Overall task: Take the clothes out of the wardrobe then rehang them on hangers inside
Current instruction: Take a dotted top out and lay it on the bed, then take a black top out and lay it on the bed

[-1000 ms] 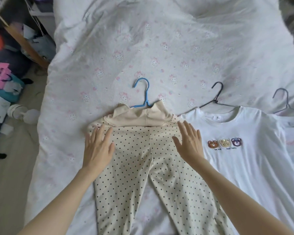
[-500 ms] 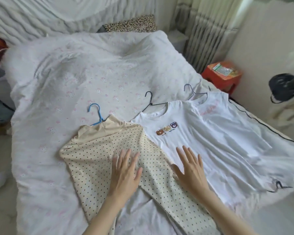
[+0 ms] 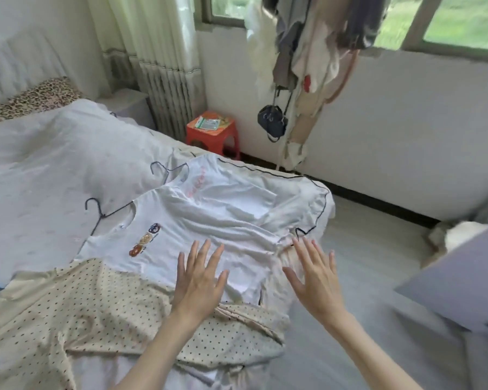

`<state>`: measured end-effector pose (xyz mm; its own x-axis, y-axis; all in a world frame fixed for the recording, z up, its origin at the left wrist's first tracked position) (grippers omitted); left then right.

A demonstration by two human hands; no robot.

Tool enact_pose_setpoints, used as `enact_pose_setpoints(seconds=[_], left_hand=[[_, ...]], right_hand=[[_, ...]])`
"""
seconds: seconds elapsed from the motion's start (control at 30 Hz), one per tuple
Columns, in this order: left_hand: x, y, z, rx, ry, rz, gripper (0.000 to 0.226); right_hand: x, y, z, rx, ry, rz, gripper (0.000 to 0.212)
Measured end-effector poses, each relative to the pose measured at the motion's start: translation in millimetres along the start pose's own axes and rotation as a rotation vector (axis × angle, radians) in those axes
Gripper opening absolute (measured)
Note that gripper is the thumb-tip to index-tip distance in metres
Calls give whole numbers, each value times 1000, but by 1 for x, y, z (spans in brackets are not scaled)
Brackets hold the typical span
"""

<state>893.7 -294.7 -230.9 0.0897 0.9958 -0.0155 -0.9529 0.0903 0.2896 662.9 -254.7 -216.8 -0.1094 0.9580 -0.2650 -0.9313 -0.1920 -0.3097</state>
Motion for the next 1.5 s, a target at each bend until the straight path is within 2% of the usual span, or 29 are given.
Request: enact_pose_setpoints(seconds=[0.2, 0.5, 0.6, 0.83, 0.97, 1.1, 1.3, 1.5], left_hand=[[-8, 155, -23, 65, 50, -238, 51], [22, 382, -83, 145, -90, -586, 48], [25, 444, -90, 147, -99, -699, 50], [40, 567, -123, 139, -192, -932, 49], [40, 646, -143, 148, -227, -1059, 50], [31, 723, -157, 153, -262, -1175, 54], [28, 811, -178, 218, -359, -1269, 64], [42, 875, -198, 208, -451, -1379, 54]], right_hand=[[72, 120, 79, 103, 95, -244, 63], [198, 261, 183, 203, 268, -593, 73], [228, 291, 212, 227, 344, -692, 64], [277, 350, 257, 248, 465, -918, 61], [295, 399, 282, 345, 530, -1007, 68], [307, 445, 315, 393, 500, -1116, 57], [326, 493, 353, 469, 483, -1210, 56], [349, 535, 381, 516, 471, -1248, 55]])
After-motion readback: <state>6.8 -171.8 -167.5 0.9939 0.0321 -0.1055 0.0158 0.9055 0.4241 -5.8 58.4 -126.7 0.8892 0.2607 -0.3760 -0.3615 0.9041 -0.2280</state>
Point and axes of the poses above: each hand's wrist, its own x-axis away from the middle knuckle, its own z-axis out of the back of the hand, y = z × x, the point moved 3 cm from there along -x, towards the middle knuckle, and after that the axes turned 13 degrees about z, right-handed, at the moved point
